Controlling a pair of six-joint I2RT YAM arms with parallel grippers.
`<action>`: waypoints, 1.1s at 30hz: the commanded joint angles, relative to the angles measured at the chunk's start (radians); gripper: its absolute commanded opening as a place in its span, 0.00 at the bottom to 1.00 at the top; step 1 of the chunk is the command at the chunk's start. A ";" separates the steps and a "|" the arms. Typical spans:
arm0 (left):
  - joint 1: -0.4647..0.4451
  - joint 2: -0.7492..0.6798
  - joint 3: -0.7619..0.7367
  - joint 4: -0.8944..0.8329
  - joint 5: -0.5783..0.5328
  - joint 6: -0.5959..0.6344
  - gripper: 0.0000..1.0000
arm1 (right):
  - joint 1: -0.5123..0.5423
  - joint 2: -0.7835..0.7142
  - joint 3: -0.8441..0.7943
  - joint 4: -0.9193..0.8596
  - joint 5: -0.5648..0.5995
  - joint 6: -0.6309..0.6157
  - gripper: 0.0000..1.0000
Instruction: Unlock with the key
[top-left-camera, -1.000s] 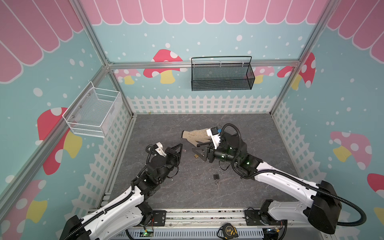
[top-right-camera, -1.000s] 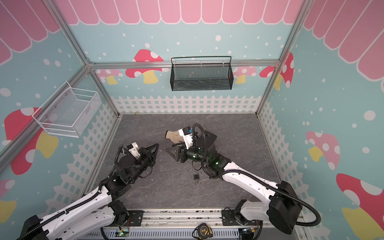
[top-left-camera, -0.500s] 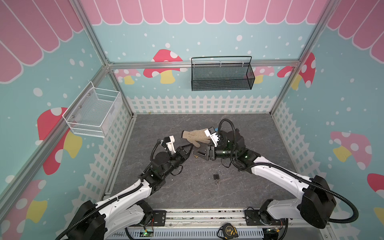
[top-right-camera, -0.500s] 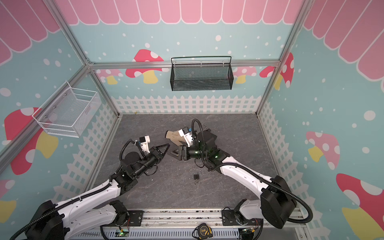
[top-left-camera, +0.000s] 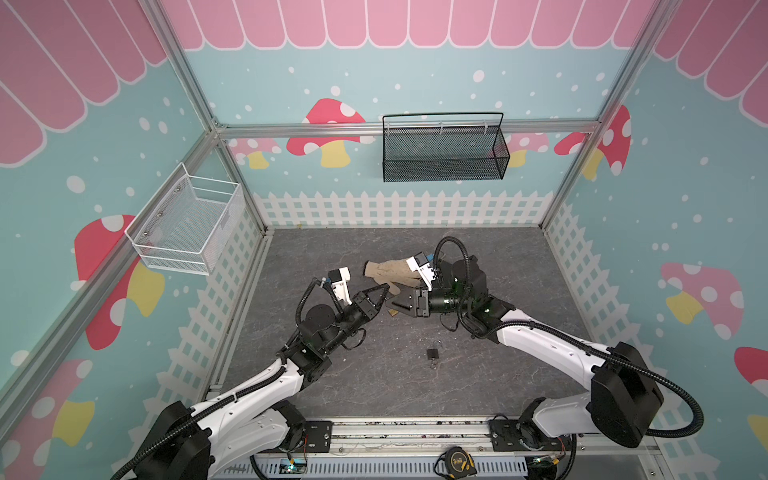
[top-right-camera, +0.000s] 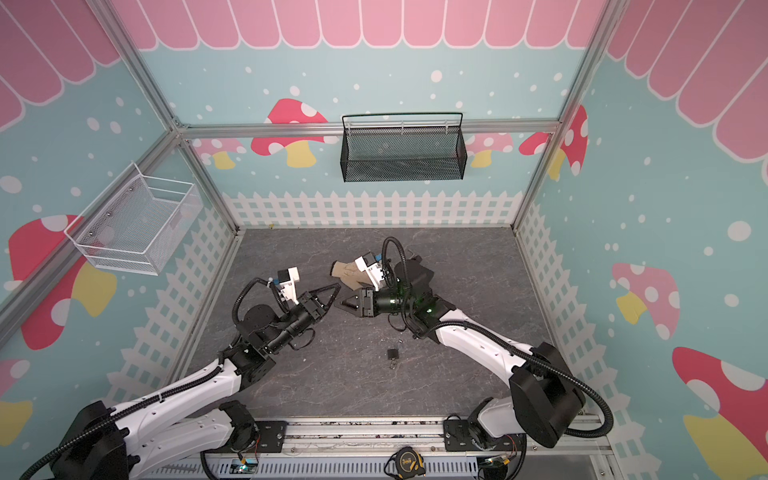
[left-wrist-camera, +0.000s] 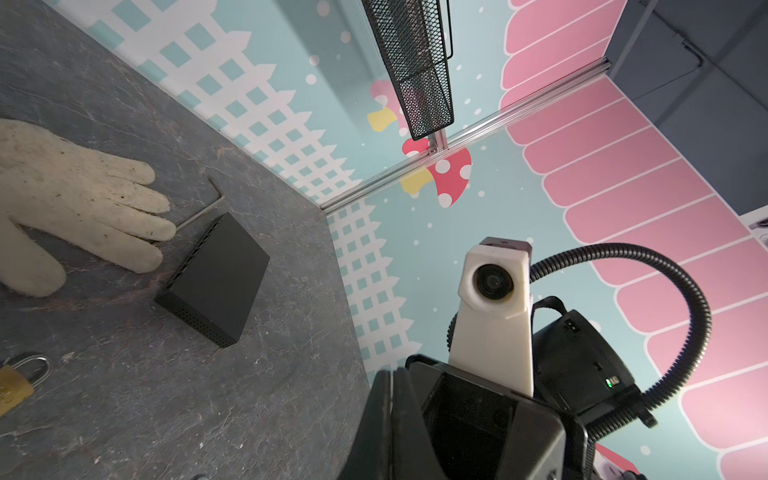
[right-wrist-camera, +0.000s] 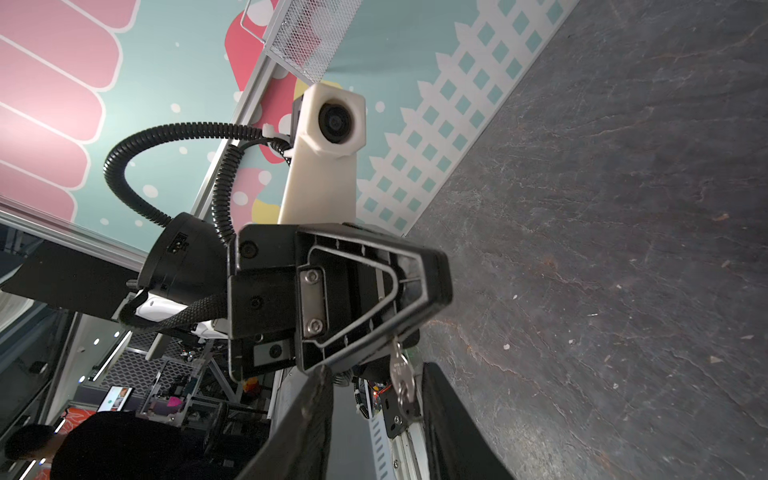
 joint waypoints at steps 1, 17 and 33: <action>0.005 -0.014 0.008 0.042 0.024 0.020 0.00 | -0.010 0.001 -0.022 0.054 -0.028 0.023 0.37; 0.004 -0.006 0.018 0.060 0.036 0.026 0.00 | -0.018 0.042 -0.041 0.143 -0.072 0.071 0.21; 0.004 0.002 0.034 0.035 0.036 0.056 0.00 | -0.027 0.038 -0.049 0.153 -0.068 0.072 0.01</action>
